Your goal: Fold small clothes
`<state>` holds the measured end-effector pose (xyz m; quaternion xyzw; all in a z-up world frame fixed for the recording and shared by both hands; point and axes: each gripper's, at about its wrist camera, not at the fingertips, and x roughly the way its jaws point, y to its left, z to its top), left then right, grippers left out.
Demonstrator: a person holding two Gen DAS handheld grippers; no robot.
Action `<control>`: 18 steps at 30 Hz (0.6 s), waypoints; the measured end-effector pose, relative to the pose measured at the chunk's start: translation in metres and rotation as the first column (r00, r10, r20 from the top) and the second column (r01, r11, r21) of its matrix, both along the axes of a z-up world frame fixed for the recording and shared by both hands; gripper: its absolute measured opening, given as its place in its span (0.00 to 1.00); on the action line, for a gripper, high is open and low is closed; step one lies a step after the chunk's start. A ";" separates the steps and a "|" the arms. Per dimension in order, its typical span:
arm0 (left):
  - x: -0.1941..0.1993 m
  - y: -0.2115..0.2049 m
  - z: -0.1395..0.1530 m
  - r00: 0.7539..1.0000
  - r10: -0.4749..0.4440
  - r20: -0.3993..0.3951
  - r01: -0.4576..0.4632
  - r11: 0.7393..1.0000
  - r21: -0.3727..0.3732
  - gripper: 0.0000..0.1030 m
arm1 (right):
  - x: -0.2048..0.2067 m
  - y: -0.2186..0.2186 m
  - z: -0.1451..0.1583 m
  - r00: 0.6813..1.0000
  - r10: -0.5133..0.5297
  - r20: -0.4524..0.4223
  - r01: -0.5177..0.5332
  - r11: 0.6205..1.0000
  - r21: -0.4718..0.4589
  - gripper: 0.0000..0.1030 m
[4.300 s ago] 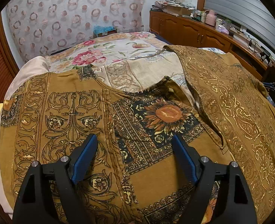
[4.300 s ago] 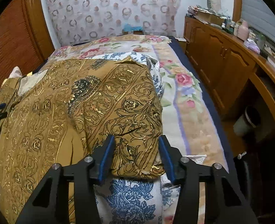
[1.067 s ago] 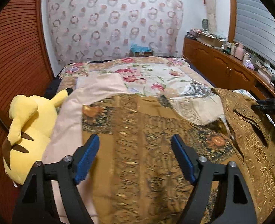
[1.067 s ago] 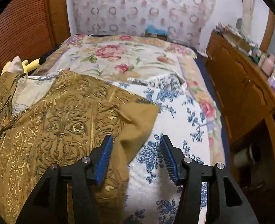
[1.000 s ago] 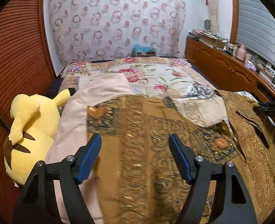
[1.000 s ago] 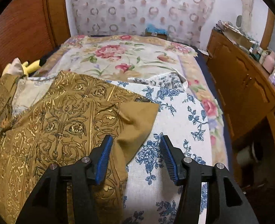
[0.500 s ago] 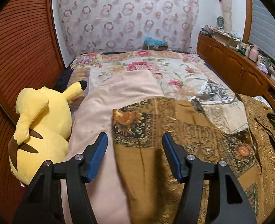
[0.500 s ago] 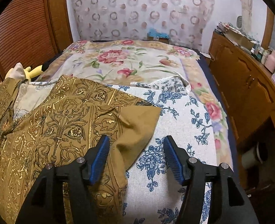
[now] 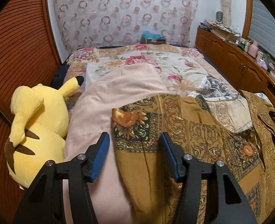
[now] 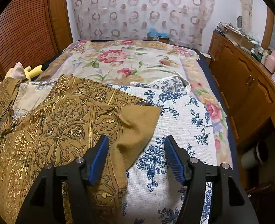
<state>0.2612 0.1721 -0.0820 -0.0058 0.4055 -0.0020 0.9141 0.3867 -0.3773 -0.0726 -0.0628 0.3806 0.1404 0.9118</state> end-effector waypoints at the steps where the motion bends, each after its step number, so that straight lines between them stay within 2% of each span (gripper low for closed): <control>1: 0.000 0.000 -0.001 1.000 0.000 -0.003 0.000 1.000 0.002 0.56 | 0.000 0.000 0.000 1.000 0.000 0.000 0.000 1.000 0.000 0.62; 7: -0.001 0.000 -0.004 1.000 -0.019 -0.018 0.018 0.999 -0.029 0.46 | 0.000 0.000 0.000 1.000 0.000 0.000 0.000 1.000 0.000 0.62; 18: -0.002 -0.004 -0.003 1.000 -0.011 -0.024 0.011 1.000 -0.007 0.45 | 0.001 0.000 -0.001 1.000 0.000 0.001 0.000 1.000 -0.001 0.63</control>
